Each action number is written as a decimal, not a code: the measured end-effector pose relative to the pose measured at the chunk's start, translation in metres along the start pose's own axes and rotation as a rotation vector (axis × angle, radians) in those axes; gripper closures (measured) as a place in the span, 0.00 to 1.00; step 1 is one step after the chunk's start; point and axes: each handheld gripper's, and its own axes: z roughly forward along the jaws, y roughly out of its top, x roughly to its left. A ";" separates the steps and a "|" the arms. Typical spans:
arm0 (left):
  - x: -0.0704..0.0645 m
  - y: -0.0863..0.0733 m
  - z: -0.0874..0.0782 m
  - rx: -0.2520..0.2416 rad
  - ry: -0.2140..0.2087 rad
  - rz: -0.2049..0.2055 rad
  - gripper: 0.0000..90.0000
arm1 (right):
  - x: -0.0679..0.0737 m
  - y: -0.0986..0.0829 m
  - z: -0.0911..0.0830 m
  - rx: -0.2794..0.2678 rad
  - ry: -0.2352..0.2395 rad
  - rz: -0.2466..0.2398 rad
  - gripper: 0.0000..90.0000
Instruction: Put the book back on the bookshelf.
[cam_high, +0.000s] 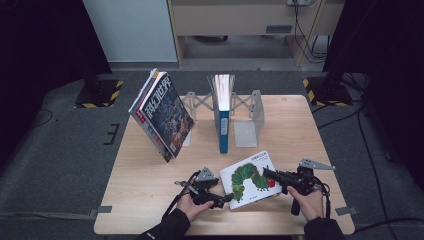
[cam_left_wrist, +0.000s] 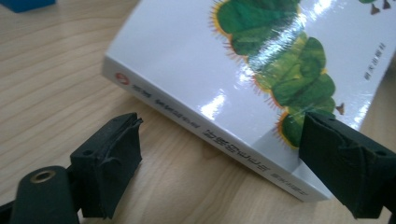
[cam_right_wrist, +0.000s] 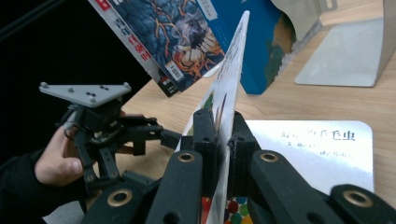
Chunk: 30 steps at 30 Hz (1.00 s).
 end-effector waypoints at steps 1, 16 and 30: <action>-0.001 0.000 0.000 0.015 0.010 -0.003 0.13 | 0.000 0.000 0.000 -0.003 0.004 0.002 0.96; -0.002 0.002 0.005 0.014 -0.016 -0.060 0.10 | -0.006 -0.010 0.004 0.031 -0.091 -0.048 0.87; -0.002 0.002 0.005 0.015 -0.011 -0.056 0.11 | -0.014 -0.022 0.016 0.165 -0.222 -0.107 0.65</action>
